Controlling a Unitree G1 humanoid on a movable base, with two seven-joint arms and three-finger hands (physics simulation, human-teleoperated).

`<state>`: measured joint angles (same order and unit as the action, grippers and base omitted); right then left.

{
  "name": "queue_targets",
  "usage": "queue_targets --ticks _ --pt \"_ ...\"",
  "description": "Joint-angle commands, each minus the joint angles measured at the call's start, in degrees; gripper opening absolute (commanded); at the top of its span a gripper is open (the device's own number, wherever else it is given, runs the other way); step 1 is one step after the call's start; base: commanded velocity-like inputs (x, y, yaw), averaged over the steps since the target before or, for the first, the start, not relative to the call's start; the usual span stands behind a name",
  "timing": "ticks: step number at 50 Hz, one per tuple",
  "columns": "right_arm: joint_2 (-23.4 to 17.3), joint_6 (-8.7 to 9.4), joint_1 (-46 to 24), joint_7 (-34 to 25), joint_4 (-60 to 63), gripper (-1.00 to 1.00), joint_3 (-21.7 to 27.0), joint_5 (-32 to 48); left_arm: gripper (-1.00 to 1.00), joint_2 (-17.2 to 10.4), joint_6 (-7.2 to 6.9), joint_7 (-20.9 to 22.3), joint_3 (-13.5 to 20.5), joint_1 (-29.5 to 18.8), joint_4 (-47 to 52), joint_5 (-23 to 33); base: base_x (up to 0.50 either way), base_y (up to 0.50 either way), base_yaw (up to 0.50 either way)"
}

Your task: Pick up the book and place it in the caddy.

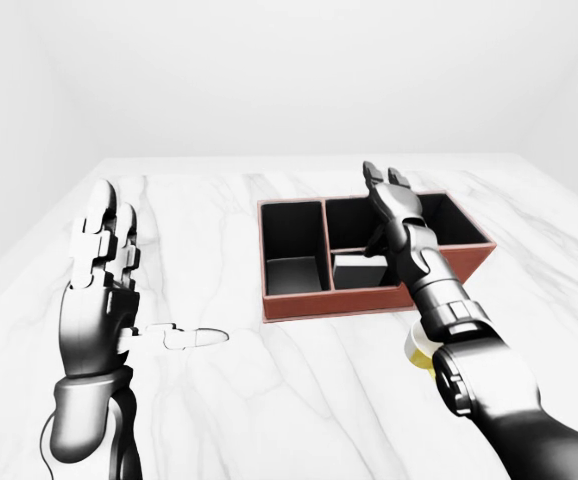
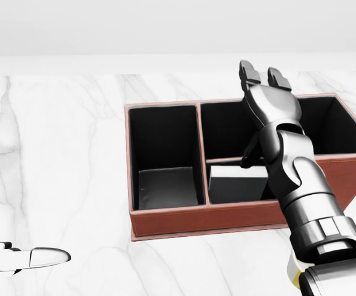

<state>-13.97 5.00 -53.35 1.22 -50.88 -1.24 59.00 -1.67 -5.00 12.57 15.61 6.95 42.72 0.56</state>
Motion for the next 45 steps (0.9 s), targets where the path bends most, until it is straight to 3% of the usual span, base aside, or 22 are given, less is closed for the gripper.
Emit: queue_targets --ticks 1,10,25,39,45 --pt "0.17 0.0 0.75 -0.83 2.26 1.0 -0.01 0.52 1.0 0.02 0.0 -0.03 -0.02 -0.01 0.16 -0.04 0.0 0.0 0.0" --pt "0.69 0.0 3.21 -5.0 10.9 1.0 0.7 0.98 1.0 0.02 0.0 -0.1 -0.14 0.03 0.52 0.0 0.0 0.0 0.0" --pt "2.21 0.0 11.0 -20.96 45.25 1.0 2.97 0.22 1.0 0.07 0.0 0.17 0.23 0.08 1.22 -0.01 0.0 0.0 0.0" --pt "1.55 0.0 9.56 -33.87 67.57 1.0 5.06 -0.05 1.0 0.03 0.0 0.16 0.73 -0.26 2.76 -0.24 0.0 0.0 0.0" --pt "0.65 0.0 5.82 -41.22 78.05 1.0 5.49 1.65 1.0 0.08 0.0 0.32 1.19 -0.18 5.61 -0.51 0.0 0.0 0.0"
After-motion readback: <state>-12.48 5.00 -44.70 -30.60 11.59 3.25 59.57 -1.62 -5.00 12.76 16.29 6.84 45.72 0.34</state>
